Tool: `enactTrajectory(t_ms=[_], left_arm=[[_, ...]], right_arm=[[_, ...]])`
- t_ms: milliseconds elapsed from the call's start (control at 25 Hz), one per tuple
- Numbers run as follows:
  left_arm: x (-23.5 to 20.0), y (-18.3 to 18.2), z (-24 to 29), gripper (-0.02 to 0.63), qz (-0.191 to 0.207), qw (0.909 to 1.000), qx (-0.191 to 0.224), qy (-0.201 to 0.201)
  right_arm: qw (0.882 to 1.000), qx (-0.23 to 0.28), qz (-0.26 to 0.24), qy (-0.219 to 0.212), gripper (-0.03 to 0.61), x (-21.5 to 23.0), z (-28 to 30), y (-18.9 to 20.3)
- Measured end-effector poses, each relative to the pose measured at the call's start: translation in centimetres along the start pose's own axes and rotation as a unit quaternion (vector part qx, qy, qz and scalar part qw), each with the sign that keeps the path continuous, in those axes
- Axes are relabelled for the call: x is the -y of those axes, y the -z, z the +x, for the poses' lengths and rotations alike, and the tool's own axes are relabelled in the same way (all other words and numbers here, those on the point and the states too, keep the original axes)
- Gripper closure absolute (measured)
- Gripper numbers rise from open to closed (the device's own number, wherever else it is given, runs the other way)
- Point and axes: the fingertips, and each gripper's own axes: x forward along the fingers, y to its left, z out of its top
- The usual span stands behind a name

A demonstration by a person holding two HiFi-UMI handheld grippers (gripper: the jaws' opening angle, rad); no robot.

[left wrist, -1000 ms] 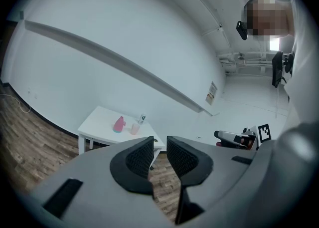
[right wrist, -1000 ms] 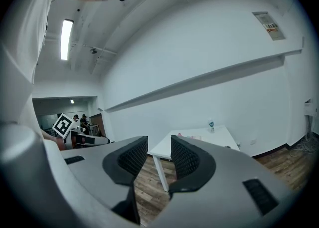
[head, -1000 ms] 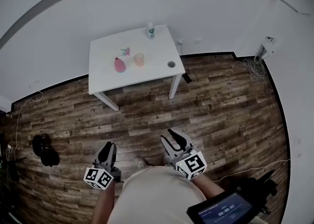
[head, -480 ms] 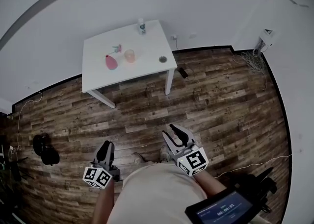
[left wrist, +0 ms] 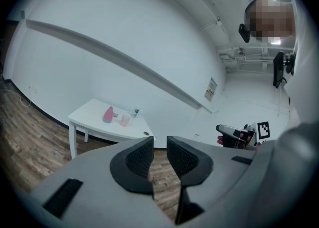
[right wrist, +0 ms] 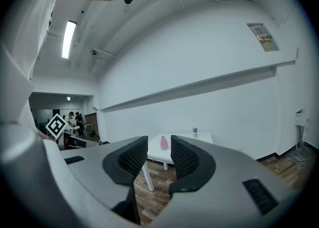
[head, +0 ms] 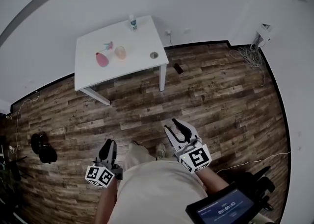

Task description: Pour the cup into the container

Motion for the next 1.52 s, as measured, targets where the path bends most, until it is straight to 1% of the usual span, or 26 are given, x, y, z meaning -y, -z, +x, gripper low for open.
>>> enactTrajectory(t_ms=[240, 400, 560, 880, 1160, 1520], left_arm=[[0.4, -0.3, 0.8, 0.522, 0.004, 1.0, -0.008, -0.001], [-0.8, -0.6, 1.9, 0.522, 0.005, 1.0, -0.008, 0.001], [-2.1, -2.1, 3.9, 0.522, 0.01, 0.9999, -0.007, 0.01], [-5.5, -6.6, 9.0, 0.522, 0.016, 0.9996, -0.008, 0.023], [-10.5, -10.7, 13.2, 0.522, 0.023, 0.999, -0.017, 0.035], [-16.4, -14.0, 18.0, 0.522, 0.025, 0.9977, -0.032, 0.054]], right_arm=[[1.0, -0.005, 0.001, 0.016, 0.451, 1.7, -0.4, 0.6], [1.0, -0.01, -0.001, 0.022, 0.451, 2.3, 0.5, 1.0], [1.0, -0.012, -0.002, 0.027, 0.451, 2.9, 2.4, 0.7], [0.999, -0.019, -0.014, 0.029, 0.451, 4.3, 8.5, -0.6], [0.999, -0.021, -0.015, 0.035, 0.451, 4.9, 16.0, -1.7], [0.998, -0.033, -0.018, 0.045, 0.451, 5.6, 24.3, -2.3]])
